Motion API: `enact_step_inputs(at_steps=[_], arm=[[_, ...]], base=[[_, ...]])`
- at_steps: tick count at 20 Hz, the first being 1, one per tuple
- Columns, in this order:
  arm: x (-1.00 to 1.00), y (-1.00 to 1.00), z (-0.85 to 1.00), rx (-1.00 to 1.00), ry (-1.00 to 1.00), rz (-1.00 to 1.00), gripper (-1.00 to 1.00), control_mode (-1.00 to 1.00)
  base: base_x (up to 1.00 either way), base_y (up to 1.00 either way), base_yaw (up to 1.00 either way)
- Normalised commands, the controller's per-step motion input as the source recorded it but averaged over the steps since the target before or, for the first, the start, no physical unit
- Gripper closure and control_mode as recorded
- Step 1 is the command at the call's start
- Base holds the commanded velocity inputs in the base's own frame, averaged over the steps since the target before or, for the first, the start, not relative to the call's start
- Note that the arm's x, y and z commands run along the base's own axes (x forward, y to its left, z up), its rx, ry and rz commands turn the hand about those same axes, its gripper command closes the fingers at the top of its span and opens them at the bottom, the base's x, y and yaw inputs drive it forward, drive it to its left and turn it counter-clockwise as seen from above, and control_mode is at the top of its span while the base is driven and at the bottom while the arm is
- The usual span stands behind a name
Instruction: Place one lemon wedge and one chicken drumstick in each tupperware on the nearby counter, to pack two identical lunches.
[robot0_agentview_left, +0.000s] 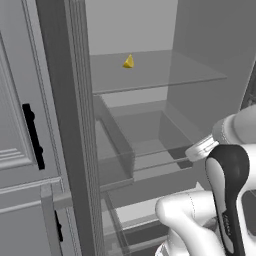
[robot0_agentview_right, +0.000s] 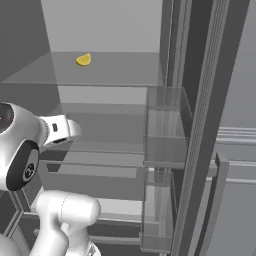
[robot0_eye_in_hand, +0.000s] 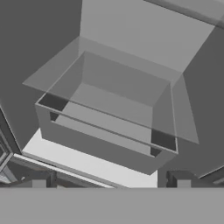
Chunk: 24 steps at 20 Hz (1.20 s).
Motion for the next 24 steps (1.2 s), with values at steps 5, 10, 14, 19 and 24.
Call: enact_step_inputs(at_steps=[5,10,14,19,24], arm=[[0.0,0.0,0.09,0.0,-0.09,0.0,-1.0,-1.0],[-0.06,0.0,0.54,0.0,-0.24,-0.07,-1.0,-1.0],[0.0,0.01,0.52,0.02,-0.08,-0.15,-1.0,-1.0],[0.17,0.06,0.69,0.17,-0.01,-0.18,-1.0,-1.0],[0.31,0.15,0.64,0.28,-0.01,-0.12,-1.0,-1.0]], base=[[0.0,0.0,0.0],[0.0,0.0,0.0],[0.0,0.0,0.0],[0.0,0.0,0.0],[0.0,0.0,0.0]])
